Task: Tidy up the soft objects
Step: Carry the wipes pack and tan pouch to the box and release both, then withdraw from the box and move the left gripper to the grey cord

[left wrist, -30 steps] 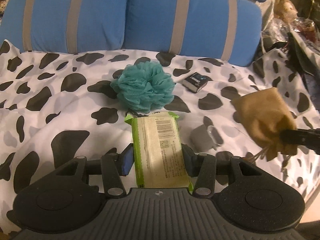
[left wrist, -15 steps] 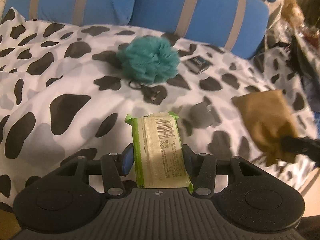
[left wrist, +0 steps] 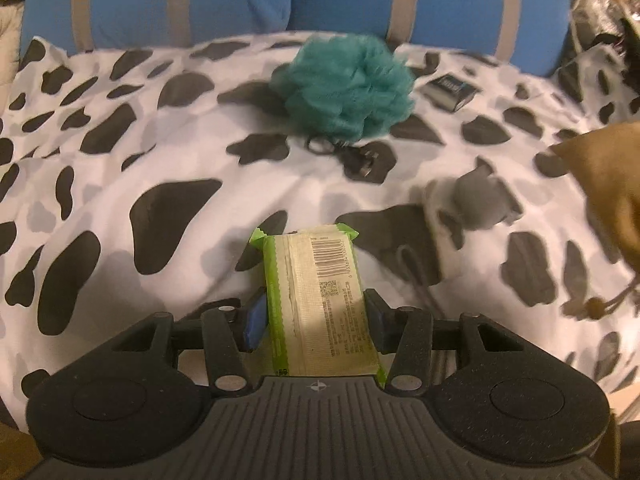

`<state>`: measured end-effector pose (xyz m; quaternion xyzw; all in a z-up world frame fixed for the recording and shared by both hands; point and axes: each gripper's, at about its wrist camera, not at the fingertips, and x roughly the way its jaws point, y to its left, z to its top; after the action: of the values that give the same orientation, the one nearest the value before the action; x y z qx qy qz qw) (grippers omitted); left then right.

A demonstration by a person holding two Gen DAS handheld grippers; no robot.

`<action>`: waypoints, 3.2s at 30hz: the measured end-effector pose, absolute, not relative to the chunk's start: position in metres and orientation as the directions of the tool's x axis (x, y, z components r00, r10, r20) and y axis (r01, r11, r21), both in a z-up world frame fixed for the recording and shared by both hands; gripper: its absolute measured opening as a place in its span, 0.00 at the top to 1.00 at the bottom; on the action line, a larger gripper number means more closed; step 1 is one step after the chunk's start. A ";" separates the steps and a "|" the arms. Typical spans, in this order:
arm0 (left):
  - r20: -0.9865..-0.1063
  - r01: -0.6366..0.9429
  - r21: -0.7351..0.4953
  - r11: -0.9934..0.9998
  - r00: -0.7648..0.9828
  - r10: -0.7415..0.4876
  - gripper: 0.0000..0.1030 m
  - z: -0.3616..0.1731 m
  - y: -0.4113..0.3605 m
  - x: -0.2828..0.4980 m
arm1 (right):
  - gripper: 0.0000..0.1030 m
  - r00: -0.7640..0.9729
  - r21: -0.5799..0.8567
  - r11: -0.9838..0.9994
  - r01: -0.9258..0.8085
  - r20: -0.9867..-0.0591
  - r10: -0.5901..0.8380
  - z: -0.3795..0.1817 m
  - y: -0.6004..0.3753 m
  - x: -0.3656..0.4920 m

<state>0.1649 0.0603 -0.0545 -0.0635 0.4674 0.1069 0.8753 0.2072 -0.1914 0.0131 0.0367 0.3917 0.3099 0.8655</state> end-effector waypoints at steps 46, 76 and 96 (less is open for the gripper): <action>-0.899 -0.092 -0.157 0.983 0.425 -0.103 0.29 -0.031 0.000 0.041 | 0.14 0.204 0.258 0.695 -0.671 -0.837 0.508 -0.017 -0.170 0.068; -0.787 -0.144 -0.039 0.989 0.614 0.058 0.29 -0.011 -0.011 0.058 | 0.00 0.520 0.263 0.843 -0.470 -0.689 0.505 0.000 -0.216 0.101; -0.781 -0.154 -0.072 0.985 0.623 0.040 0.29 -0.009 0.013 0.090 | 0.00 0.595 0.204 0.880 -0.429 -0.669 0.446 0.006 -0.214 0.141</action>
<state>0.0901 0.0128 -0.0086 -0.0661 0.4310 0.0541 0.8983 0.1405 -0.2142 0.0056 0.0109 0.3775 0.2449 0.8930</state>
